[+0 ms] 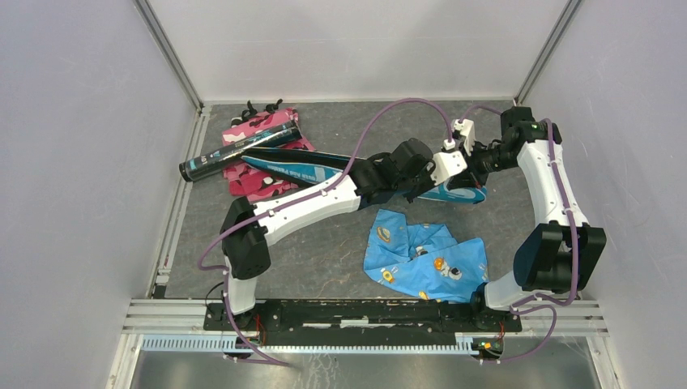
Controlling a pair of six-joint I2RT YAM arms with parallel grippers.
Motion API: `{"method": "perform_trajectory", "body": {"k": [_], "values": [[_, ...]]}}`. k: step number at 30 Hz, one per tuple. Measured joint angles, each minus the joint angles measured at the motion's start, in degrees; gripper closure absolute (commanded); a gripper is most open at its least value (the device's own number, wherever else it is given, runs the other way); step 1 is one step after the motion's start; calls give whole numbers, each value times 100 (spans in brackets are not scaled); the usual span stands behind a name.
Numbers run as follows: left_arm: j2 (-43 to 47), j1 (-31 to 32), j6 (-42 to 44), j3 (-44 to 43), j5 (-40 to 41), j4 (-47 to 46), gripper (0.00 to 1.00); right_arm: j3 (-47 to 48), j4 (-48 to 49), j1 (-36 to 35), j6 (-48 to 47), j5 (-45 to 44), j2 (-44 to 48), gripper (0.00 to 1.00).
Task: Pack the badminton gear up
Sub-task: Adjust the racket bag at the center of the board.
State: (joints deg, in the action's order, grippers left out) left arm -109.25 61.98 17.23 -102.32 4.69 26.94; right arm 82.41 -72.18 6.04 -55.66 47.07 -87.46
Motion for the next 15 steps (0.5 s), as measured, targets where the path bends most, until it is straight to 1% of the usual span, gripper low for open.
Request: {"method": "perform_trajectory", "body": {"k": [4, 9, 10, 11, 15], "values": [[0, -15, -225, -162, -111, 168, 94, 0, -59, 0, -44, 0, 4, 99], [0, -13, -409, -492, -433, 116, 91, -2, -57, -4, -149, 2, 9, 100], [0, -20, -431, -522, -492, 111, 92, -2, -57, -4, -166, 2, 11, 100], [0, -42, -459, -549, -538, 111, 97, -4, -59, -4, -177, 2, 15, 99], [-37, -131, -557, -595, -656, 120, 98, -15, -50, -4, -240, 2, 31, 100]]}}
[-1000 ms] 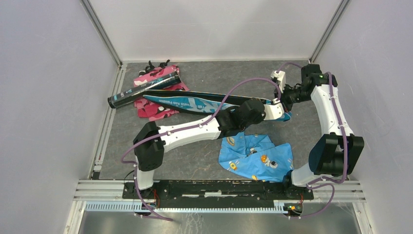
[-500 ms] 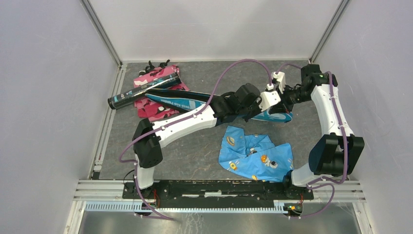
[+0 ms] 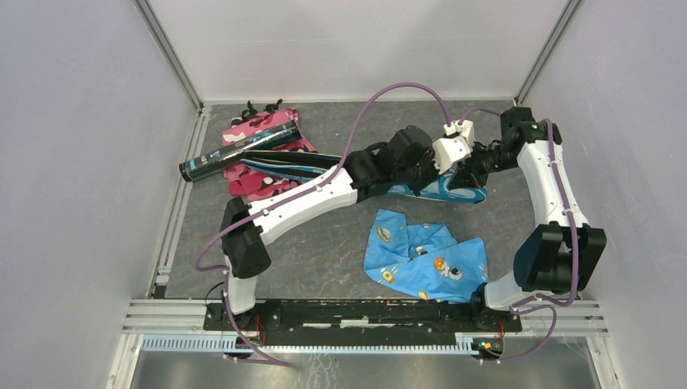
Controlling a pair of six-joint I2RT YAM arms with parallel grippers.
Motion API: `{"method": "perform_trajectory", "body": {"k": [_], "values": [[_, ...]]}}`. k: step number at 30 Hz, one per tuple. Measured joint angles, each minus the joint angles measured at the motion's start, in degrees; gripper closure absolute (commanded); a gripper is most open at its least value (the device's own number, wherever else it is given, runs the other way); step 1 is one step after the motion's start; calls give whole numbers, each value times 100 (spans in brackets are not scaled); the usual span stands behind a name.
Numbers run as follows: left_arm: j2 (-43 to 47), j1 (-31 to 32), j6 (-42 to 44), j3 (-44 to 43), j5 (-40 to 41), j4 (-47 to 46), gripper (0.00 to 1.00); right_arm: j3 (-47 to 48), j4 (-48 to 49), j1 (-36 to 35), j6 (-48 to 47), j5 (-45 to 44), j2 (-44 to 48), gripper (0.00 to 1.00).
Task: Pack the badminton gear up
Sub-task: Adjust the racket bag at the center of the board.
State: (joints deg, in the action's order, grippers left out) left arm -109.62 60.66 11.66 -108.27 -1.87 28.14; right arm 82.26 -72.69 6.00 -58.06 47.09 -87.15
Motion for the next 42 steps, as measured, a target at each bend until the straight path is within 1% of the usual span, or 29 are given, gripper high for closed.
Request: {"method": "perform_trajectory", "body": {"k": [8, 14, 16, 20, 25, 30, 36, 38, 40, 42], "values": [[-24, -140, -17, 0, 317, -129, 98, -101, 76, 0, -168, -9, 76, 100], [-76, -369, -11, -2, 343, -127, 97, -190, 177, -9, -330, 7, 168, 100], [-122, -424, -4, -17, 332, -133, 93, -227, 212, -26, -365, 9, 199, 100], [-208, -501, 52, -105, 208, -144, 81, -269, 282, -17, -376, 44, 201, 100], [-240, -669, 258, -203, 122, -120, 72, -313, 299, 4, -468, 17, 201, 100], [-345, -859, 466, -457, 164, -133, 67, -339, 299, -17, -570, -33, 201, 100], [-638, -874, 811, -643, 201, -122, 62, -345, 286, -26, -588, -39, 201, 100], [-723, -879, 881, -645, 205, -116, 56, -356, 278, -26, -592, -42, 201, 100], [-811, -879, 966, -654, 223, -61, 48, -376, 278, -26, -605, -46, 201, 100], [-866, -885, 1034, -691, 227, -20, 43, -398, 267, -26, -612, -63, 199, 100]]}}
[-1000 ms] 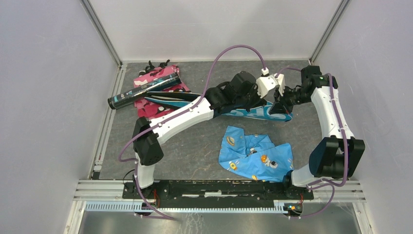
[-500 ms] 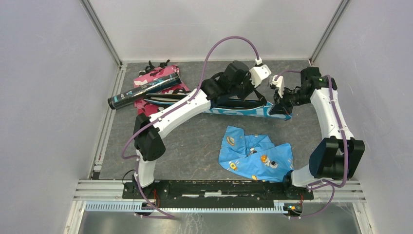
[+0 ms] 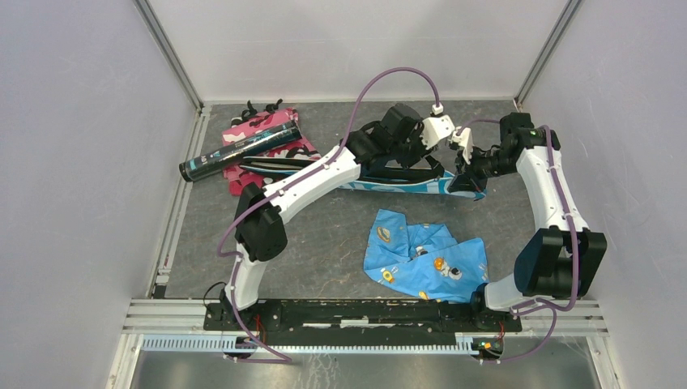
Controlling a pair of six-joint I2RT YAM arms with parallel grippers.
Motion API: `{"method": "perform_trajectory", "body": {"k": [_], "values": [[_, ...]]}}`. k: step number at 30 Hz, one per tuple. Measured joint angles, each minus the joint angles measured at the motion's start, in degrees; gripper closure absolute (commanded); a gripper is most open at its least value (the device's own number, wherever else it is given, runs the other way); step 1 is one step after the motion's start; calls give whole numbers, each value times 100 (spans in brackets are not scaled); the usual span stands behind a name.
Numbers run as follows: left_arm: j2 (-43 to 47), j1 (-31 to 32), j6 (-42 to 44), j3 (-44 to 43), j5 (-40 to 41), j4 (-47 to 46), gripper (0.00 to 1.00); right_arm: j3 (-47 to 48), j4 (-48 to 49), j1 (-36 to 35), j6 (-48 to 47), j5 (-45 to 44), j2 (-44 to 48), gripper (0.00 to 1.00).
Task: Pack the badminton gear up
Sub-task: Adjust the racket bag at the center of the board.
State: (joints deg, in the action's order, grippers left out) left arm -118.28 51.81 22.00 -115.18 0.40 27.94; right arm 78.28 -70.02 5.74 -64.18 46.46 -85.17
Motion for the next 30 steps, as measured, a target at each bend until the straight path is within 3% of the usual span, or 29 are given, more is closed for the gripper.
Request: {"method": "perform_trajectory", "body": {"k": [12, 21, 30], "values": [[15, -74, 299, -131, 79, 446, 27, 0, -59, -11, 31, -70, -46, 100], [584, -173, 734, 380, 48, 1156, 14, 68, -59, -4, 197, -46, -96, 100], [1036, -186, 752, 407, -417, 1390, 12, 127, -57, 0, 581, 96, -111, 100]]}}
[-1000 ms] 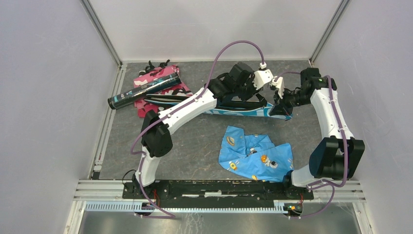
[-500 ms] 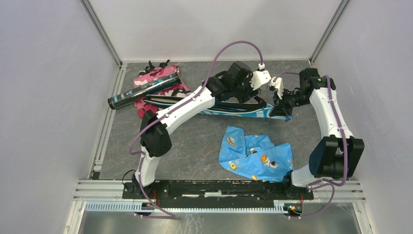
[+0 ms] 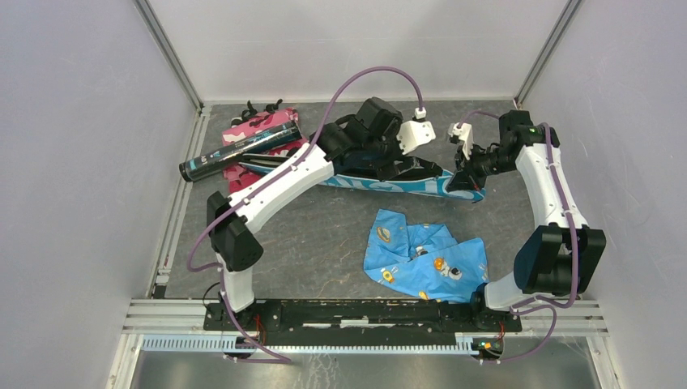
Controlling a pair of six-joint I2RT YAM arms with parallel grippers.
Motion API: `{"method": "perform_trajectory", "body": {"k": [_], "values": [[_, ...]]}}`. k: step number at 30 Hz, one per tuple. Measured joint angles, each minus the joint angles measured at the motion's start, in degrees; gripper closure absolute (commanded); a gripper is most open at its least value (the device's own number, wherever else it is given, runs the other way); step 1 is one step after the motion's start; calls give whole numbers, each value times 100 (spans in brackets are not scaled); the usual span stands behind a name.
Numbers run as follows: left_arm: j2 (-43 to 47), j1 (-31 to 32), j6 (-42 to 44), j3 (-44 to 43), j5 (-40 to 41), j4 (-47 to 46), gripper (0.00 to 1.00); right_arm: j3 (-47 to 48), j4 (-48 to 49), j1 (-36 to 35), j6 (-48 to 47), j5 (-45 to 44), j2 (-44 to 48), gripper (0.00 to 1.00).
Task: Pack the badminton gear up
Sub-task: Adjust the racket bag at the center of the board, then zip the racket bag at the center of the board.
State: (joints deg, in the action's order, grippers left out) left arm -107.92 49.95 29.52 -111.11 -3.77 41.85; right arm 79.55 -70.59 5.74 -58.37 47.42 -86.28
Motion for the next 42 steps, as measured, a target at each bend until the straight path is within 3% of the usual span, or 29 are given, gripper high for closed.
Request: {"method": "perform_trajectory", "body": {"k": [6, 12, 22, 31, 38, 42], "values": [[382, 81, -538, 111, -494, -205, 22, 120, -15, 0, 439, 122, -50, 99], [444, 448, -1305, 302, -498, -636, 34, 177, -39, 0, 732, 190, -83, 100], [-260, 894, -2022, 9, 46, -903, 37, 177, -46, 0, 907, 221, -83, 100], [-308, 907, -2225, 9, 671, -1270, 42, 177, -48, 0, 911, 238, -81, 99], [-339, 984, -2398, 9, 697, -1373, 42, 177, -50, 0, 925, 254, -83, 100], [-350, 1056, -2527, 20, 774, -1373, 48, 177, -50, 0, 931, 256, -83, 100]]}}
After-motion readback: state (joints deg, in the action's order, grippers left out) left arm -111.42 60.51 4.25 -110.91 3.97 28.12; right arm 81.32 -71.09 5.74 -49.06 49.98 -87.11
